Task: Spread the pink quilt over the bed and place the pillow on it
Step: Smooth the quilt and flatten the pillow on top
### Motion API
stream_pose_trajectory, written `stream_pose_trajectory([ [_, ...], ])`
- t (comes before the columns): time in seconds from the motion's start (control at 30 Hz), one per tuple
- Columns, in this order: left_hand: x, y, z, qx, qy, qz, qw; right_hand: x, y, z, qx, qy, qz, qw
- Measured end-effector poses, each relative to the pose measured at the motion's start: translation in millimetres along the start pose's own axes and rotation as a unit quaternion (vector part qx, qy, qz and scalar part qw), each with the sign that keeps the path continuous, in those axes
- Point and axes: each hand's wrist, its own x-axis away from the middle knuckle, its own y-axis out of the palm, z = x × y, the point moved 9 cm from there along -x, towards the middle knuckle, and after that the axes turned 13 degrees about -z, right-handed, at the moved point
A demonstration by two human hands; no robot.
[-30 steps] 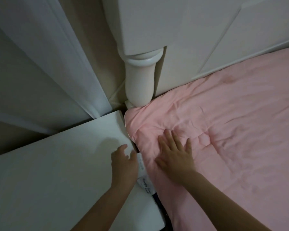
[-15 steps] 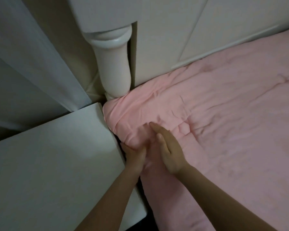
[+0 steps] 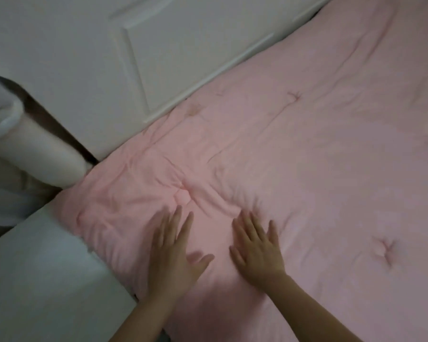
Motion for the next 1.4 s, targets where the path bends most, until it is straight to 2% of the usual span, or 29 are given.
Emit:
stream_pose_trajectory([
  [0.1,6,57,10,-0.117,-0.002,-0.155,0.981,20,19,51,-0.009,0.051,-0.039,0.998],
  [0.23,27,90,23,-0.161,-0.08,-0.24,0.954,62,44,113,-0.058,0.133,-0.094,0.985],
  [0.3,31,97,50,-0.173,-0.083,-0.272,0.943,85,54,144,-0.076,0.161,-0.112,0.978],
  [0.43,32,105,101,-0.156,0.0,-0.299,0.941,120,71,175,-0.104,0.136,-0.133,0.976],
  [0.53,27,114,162,-0.14,0.105,-0.295,0.94,151,88,214,-0.127,0.161,-0.117,0.972],
  [0.6,30,127,200,-0.103,0.134,-0.311,0.935,184,100,240,-0.158,0.194,-0.132,0.959],
  [0.67,47,157,235,-0.113,0.146,-0.369,0.911,231,118,270,-0.202,0.243,-0.131,0.94],
  [0.7,55,170,251,-0.127,0.159,-0.38,0.902,256,129,286,-0.202,0.271,-0.109,0.935],
  [0.77,77,190,280,-0.159,0.198,-0.389,0.885,308,162,302,-0.216,0.322,-0.134,0.912],
  [0.9,144,226,309,-0.197,0.268,-0.406,0.851,410,226,291,-0.21,0.366,-0.136,0.896],
  [0.97,184,246,315,-0.219,0.281,-0.426,0.831,461,272,274,-0.26,0.393,-0.131,0.872],
  [1.07,236,278,316,-0.265,0.291,-0.457,0.798,514,302,256,-0.29,0.402,-0.068,0.866],
  [1.17,285,307,328,-0.292,0.318,-0.481,0.763,549,333,242,-0.338,0.398,-0.081,0.849],
  [1.27,323,336,341,-0.266,0.325,-0.507,0.753,572,351,233,-0.346,0.37,-0.085,0.858],
  [1.4,364,360,366,-0.258,0.421,-0.434,0.753,587,369,226,-0.325,0.298,-0.053,0.896],
])
